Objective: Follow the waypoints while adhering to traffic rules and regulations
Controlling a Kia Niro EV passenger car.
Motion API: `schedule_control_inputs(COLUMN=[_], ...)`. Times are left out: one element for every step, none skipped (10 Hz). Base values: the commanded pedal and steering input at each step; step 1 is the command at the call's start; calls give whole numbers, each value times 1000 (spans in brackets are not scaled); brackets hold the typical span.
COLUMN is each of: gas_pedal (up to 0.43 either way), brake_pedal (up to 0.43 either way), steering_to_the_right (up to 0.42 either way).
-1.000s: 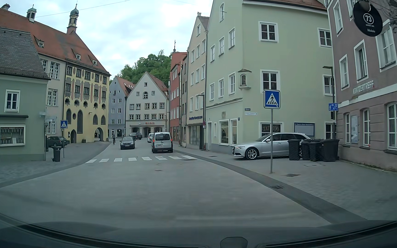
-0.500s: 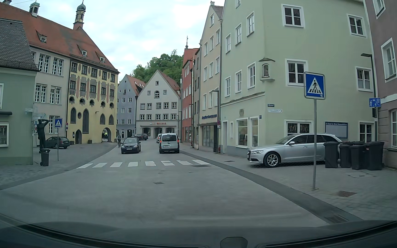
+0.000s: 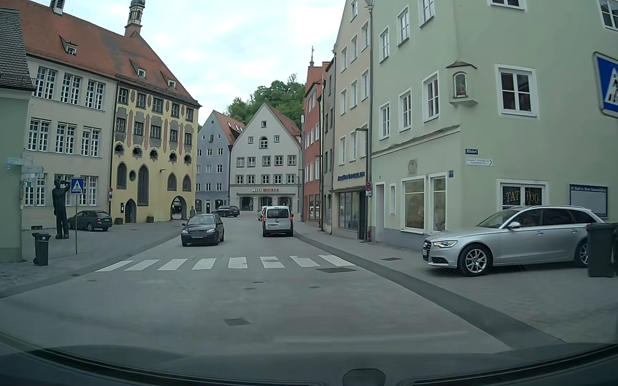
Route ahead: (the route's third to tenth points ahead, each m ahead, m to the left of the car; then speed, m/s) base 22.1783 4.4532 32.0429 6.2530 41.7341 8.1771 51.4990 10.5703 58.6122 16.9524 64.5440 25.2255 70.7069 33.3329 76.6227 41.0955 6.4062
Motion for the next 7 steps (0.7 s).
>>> schedule_control_inputs(gas_pedal=[59,59,59,67,79,110,118], brake_pedal=[0,0,0,0,0,0,0], steering_to_the_right=[-75,-75,-74,-72,-69,-68,-65])
